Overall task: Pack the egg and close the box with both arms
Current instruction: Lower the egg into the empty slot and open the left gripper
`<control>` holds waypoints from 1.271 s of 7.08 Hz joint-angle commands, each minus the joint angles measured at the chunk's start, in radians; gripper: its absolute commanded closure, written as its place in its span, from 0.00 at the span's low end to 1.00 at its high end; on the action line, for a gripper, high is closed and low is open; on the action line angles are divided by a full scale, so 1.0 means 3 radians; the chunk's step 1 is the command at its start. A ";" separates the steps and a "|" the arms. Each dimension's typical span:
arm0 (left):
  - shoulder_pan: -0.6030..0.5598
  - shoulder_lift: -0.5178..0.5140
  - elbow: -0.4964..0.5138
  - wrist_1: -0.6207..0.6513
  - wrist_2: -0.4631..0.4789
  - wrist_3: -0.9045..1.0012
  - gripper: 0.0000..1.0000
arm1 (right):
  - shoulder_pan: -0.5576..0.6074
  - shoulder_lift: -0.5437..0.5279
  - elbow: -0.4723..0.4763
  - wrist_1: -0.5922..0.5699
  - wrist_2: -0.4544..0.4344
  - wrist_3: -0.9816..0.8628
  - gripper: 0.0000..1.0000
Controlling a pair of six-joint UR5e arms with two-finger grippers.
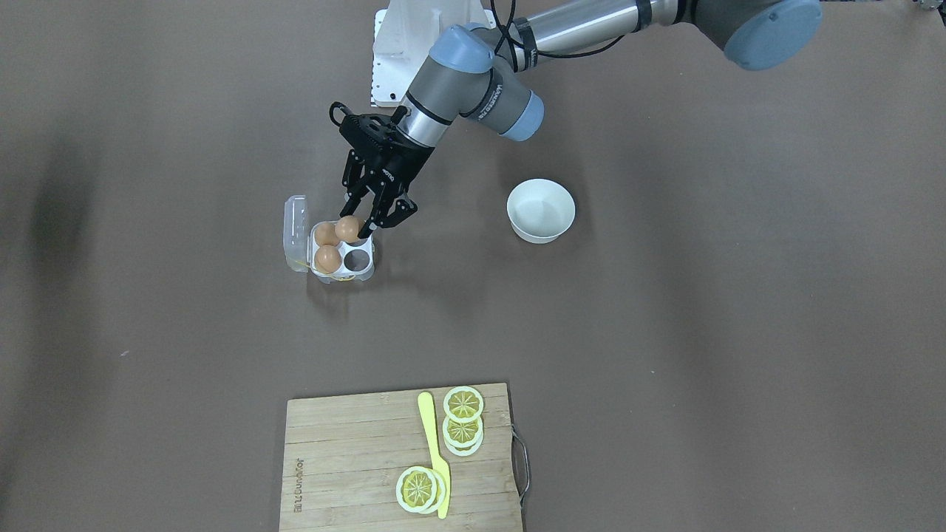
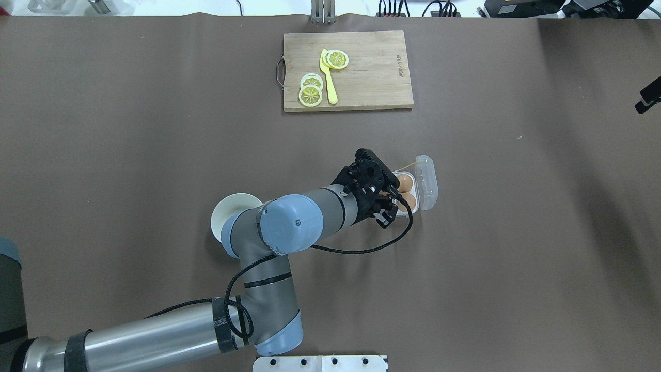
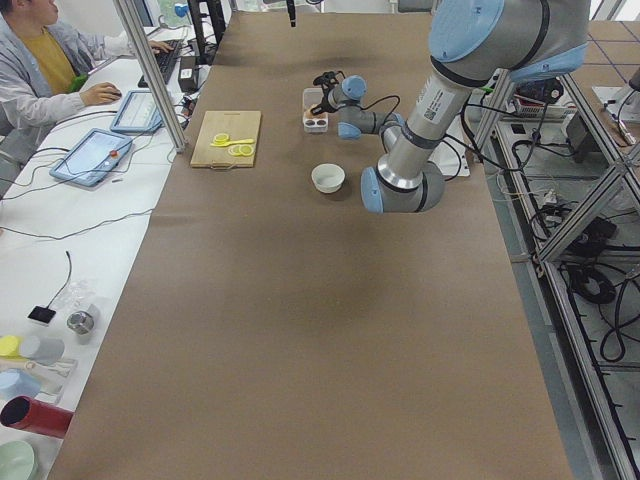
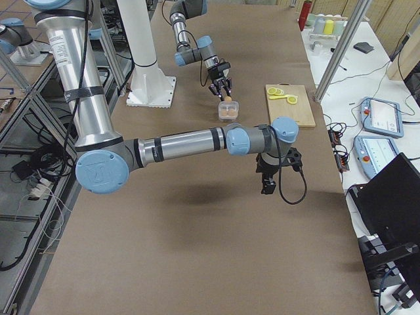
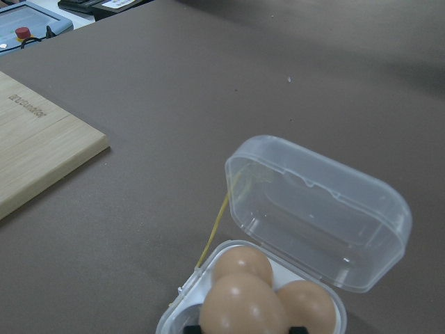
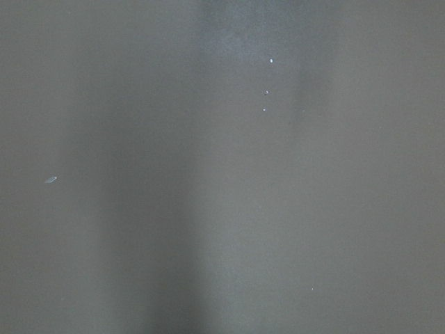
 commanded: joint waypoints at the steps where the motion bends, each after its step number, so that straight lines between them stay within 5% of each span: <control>1: 0.0003 -0.0011 0.0050 -0.0103 0.0005 -0.0028 1.00 | -0.0003 0.0006 0.0001 0.0000 0.0004 0.0000 0.01; 2: 0.0003 -0.0016 0.0050 -0.0103 0.0010 -0.0034 0.96 | -0.0008 0.0006 0.0006 0.0000 0.0004 0.0000 0.01; 3: 0.0003 -0.0016 0.0060 -0.0113 0.0010 -0.0039 0.15 | -0.0008 0.0006 0.0011 0.0000 0.0009 0.0051 0.01; 4: 0.0003 -0.0011 0.0070 -0.0195 0.0010 -0.0034 0.01 | -0.0013 0.0006 0.0042 0.0000 0.0014 0.0112 0.01; 9: -0.0007 -0.0011 0.0066 -0.0251 0.0010 -0.0039 0.01 | -0.0013 0.0001 0.0103 0.0000 0.0014 0.0123 0.01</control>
